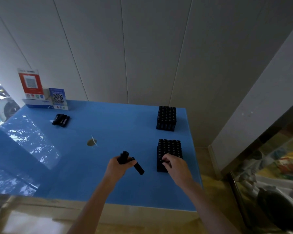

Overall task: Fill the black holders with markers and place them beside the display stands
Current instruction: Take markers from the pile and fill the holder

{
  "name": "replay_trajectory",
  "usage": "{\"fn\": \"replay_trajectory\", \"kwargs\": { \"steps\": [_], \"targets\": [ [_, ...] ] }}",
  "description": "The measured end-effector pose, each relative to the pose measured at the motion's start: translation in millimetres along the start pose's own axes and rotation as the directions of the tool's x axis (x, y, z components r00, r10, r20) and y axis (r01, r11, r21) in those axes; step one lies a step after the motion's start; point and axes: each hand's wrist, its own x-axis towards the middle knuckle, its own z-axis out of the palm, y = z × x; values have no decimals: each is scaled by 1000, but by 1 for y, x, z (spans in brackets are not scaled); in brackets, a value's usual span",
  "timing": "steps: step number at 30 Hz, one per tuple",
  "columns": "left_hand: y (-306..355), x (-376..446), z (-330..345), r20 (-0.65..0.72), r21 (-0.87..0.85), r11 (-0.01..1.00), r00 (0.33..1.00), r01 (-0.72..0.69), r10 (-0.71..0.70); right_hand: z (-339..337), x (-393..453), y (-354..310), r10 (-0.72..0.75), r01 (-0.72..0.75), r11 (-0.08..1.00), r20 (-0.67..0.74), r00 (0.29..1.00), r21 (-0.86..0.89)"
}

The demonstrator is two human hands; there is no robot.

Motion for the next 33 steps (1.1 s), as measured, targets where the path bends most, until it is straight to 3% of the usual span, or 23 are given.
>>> {"fn": "replay_trajectory", "kwargs": {
  "steps": [13,20,24,29,33],
  "targets": [
    [8,4,15,51,-21,999,998,-26,27,-3,-4,0,-75,85,984,72,995,-157],
    [17,5,28,55,-1,999,997,-54,54,-12,-1,-11,36,-29,975,-32,999,220],
    [21,6,41,66,2,998,996,-56,56,-21,6,-32,31,-100,867,146,989,489],
    [25,4,51,123,28,997,990,-71,67,-23,9,-43,1,-74,843,136,991,533],
    [25,6,54,153,23,998,987,-59,55,-22,10,-39,14,-77,881,137,991,468]
  ]
}}
